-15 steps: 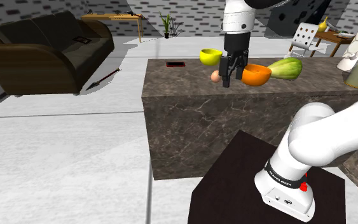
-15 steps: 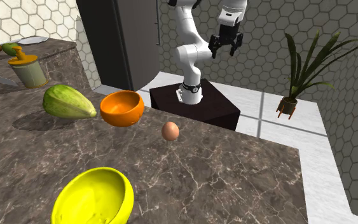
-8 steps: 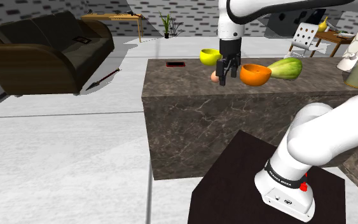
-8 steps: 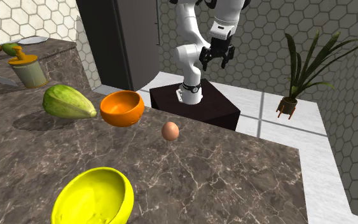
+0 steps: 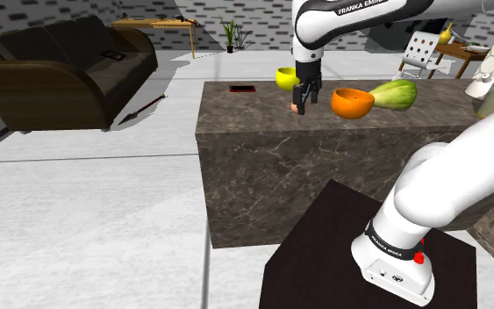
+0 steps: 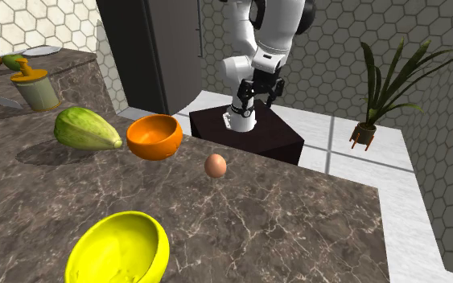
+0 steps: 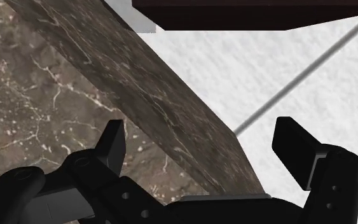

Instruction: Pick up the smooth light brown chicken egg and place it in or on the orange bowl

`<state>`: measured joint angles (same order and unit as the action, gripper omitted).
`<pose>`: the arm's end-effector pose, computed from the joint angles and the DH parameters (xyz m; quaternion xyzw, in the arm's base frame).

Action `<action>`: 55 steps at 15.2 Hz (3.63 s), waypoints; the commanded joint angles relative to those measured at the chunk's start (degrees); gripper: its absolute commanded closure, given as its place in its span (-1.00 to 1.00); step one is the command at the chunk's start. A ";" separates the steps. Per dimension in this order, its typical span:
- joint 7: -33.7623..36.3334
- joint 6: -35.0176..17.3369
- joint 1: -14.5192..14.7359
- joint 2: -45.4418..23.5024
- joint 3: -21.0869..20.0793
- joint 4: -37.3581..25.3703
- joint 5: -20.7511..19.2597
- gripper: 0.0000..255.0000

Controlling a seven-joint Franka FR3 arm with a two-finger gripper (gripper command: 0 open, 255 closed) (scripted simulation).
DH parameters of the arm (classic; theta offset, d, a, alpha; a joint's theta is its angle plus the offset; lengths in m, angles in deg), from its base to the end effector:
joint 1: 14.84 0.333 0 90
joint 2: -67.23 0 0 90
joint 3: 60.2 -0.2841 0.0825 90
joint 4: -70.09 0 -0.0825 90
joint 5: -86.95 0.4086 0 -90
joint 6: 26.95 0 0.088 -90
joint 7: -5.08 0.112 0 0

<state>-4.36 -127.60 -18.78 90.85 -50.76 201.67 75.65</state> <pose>0.4335 -0.1240 0.4546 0.9959 -0.0008 -0.0758 0.0490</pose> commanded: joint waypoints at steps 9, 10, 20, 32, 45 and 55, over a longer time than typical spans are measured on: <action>-8.78 -9.12 -2.54 -18.33 5.22 -12.21 -3.89 -1.00; -9.65 -9.82 -2.83 -20.24 5.62 -13.75 -4.00 -1.00; -15.52 -15.38 -5.57 -34.21 7.76 -24.63 -3.57 -1.00; -15.53 -18.64 -6.12 -35.41 8.04 -22.66 -3.56 -1.00; -15.95 -16.59 -6.02 -34.55 8.03 -23.92 -3.56 1.00; -17.45 -9.62 -5.75 -32.41 7.99 -28.95 -3.46 1.00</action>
<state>-21.62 -138.00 -24.55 58.35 -42.77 173.42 72.16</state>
